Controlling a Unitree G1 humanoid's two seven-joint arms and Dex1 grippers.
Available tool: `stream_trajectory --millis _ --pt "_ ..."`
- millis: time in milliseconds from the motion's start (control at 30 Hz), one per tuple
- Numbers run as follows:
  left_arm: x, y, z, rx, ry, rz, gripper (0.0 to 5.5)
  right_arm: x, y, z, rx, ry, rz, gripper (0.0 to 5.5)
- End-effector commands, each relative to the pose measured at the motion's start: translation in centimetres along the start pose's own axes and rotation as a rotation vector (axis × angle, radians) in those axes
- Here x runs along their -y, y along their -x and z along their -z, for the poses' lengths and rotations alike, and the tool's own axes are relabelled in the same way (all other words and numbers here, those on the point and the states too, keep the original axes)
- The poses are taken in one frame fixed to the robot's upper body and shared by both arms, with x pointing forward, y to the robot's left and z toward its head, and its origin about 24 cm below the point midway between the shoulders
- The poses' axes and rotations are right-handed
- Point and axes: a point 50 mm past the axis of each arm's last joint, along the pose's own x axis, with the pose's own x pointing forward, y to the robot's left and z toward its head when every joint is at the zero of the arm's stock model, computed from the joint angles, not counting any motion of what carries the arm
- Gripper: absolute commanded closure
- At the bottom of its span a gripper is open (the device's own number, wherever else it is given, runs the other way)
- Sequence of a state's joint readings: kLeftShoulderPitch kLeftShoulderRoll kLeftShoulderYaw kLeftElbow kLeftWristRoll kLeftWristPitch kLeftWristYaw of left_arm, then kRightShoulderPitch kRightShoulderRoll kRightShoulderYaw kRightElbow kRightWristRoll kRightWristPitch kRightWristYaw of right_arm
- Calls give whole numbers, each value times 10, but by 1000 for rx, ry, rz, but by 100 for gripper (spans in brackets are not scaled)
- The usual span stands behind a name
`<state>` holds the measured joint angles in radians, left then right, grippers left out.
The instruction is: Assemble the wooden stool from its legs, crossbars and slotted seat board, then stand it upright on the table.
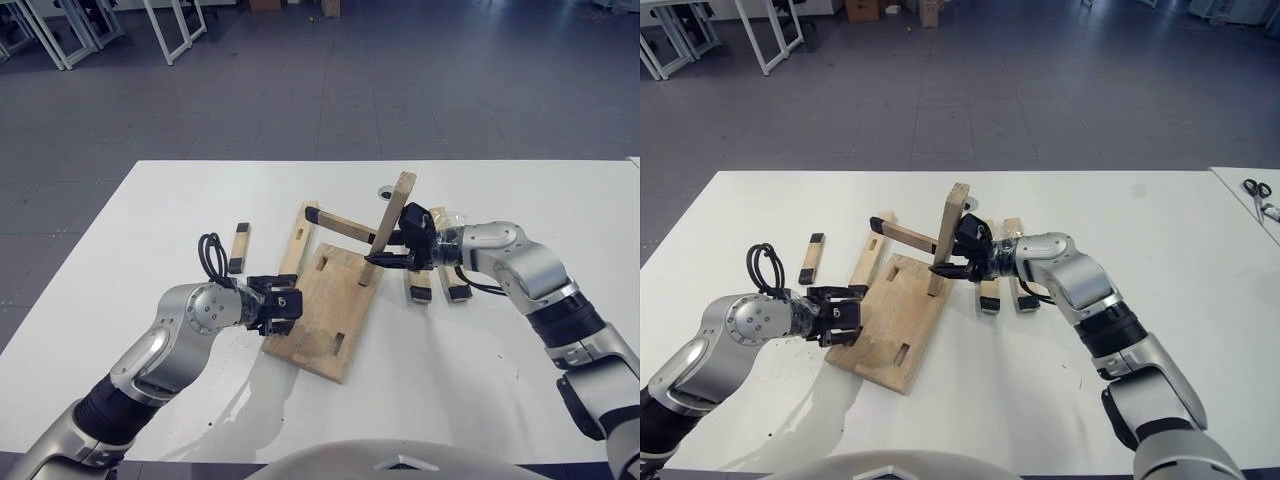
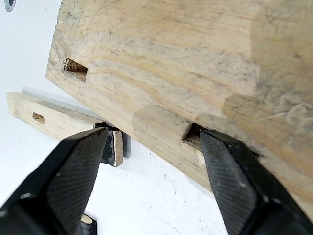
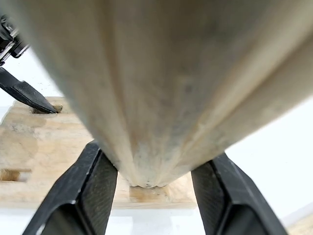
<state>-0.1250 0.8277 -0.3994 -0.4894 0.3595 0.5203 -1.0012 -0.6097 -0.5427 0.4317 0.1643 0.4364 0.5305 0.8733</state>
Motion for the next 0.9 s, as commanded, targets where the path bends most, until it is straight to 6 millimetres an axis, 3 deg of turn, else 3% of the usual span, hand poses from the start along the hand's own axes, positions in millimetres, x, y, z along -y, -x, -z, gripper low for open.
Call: stream_trajectory --millis 33,100,200,333,400,467,533,600,700,900 --pt "-5 -3 -24 110 -51 -9 204 40 7 59 -158 -416 218 347" --pt "-4 -3 -25 113 -50 -8 204 48 11 38 -82 -402 215 347" --pt "-2 -4 -26 116 -45 -5 204 49 14 21 -31 -372 199 347" --pt "1 -4 -25 113 -36 -1 204 31 17 -6 48 -303 76 347" --pt "0 -2 -29 135 -33 4 204 18 16 -10 46 -259 17 347" --pt "-4 7 -44 235 17 21 204 11 15 -8 34 -237 -19 347" --pt "-24 31 -77 485 142 17 204 10 15 -2 23 -233 -17 347" --pt "-40 51 -93 600 162 0 204 12 15 0 21 -215 -11 347" --pt "-44 54 -90 581 191 3 204 15 12 -6 12 -125 -37 347" --pt "-31 40 -79 482 196 32 204 22 12 -34 -13 88 -74 347"
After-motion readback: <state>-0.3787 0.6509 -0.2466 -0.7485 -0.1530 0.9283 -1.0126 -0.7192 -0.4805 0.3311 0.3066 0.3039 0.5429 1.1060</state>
